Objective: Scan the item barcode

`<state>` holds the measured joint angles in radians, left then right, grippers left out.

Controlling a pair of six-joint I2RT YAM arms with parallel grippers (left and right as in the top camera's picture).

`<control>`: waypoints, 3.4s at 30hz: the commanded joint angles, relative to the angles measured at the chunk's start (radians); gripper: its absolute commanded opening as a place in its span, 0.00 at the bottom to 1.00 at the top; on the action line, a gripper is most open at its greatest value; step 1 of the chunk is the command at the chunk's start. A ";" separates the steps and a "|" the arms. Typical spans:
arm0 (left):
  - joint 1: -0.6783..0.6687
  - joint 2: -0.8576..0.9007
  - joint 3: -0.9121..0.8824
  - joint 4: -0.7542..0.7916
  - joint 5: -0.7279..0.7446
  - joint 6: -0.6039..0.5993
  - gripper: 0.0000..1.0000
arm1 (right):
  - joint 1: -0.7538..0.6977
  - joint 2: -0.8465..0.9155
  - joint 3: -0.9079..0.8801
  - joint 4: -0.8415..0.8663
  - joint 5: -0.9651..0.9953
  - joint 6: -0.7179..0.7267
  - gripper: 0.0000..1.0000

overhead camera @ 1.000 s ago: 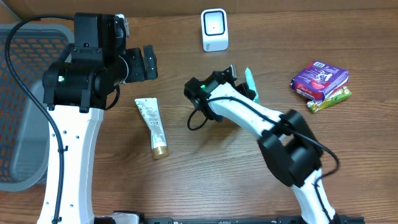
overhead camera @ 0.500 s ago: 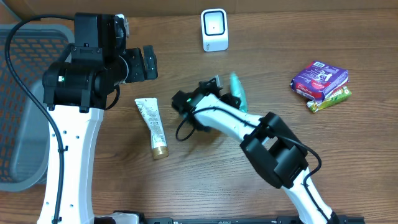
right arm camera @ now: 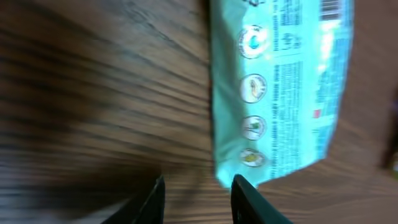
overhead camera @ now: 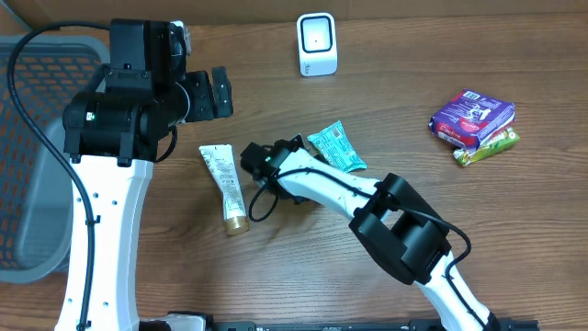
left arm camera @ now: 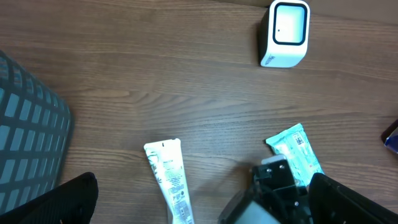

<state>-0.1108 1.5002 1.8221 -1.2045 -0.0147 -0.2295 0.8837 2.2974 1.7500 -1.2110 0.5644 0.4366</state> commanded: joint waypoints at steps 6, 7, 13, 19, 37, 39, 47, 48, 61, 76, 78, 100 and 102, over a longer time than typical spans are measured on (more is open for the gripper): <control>-0.001 0.005 0.014 0.003 0.007 0.013 1.00 | -0.207 -0.216 0.052 0.030 -0.369 0.248 0.52; -0.001 0.005 0.014 0.003 0.007 0.013 1.00 | -0.238 -0.218 0.052 0.033 -0.422 0.249 0.52; -0.001 0.005 0.014 0.003 0.007 0.013 1.00 | -0.390 -0.214 -0.015 0.063 -0.693 0.320 0.56; -0.001 0.005 0.014 0.003 0.007 0.013 1.00 | -0.469 -0.214 -0.176 0.188 -0.842 0.483 0.58; -0.001 0.005 0.014 0.003 0.007 0.013 1.00 | -0.518 -0.214 -0.315 0.475 -0.850 0.171 0.45; -0.001 0.005 0.014 0.003 0.007 0.013 0.99 | -0.541 -0.214 -0.299 0.477 -0.867 0.063 0.54; -0.001 0.005 0.014 0.003 0.007 0.013 1.00 | -0.646 -0.214 -0.290 0.498 -0.888 -0.369 0.70; -0.001 0.005 0.014 0.003 0.007 0.013 1.00 | -0.652 -0.214 -0.290 0.500 -0.888 -0.370 0.72; -0.001 0.005 0.014 0.003 0.007 0.013 1.00 | -0.618 -0.214 -0.366 0.570 -1.027 0.222 0.70; -0.001 0.005 0.014 0.003 0.007 0.013 0.99 | -0.570 -0.214 -0.547 0.866 -1.043 0.393 0.39; -0.001 0.005 0.014 0.003 0.007 0.013 1.00 | -0.570 -0.214 -0.546 0.873 -1.077 0.345 0.40; -0.001 0.005 0.014 0.003 0.007 0.013 1.00 | -0.474 -0.208 -0.546 0.933 -0.927 0.352 0.06; -0.001 0.005 0.014 0.003 0.007 0.013 1.00 | -0.474 -0.208 -0.546 0.946 -0.977 0.333 0.04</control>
<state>-0.1108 1.5002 1.8221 -1.2045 -0.0147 -0.2295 0.4065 2.0605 1.2308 -0.2611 -0.4164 0.7879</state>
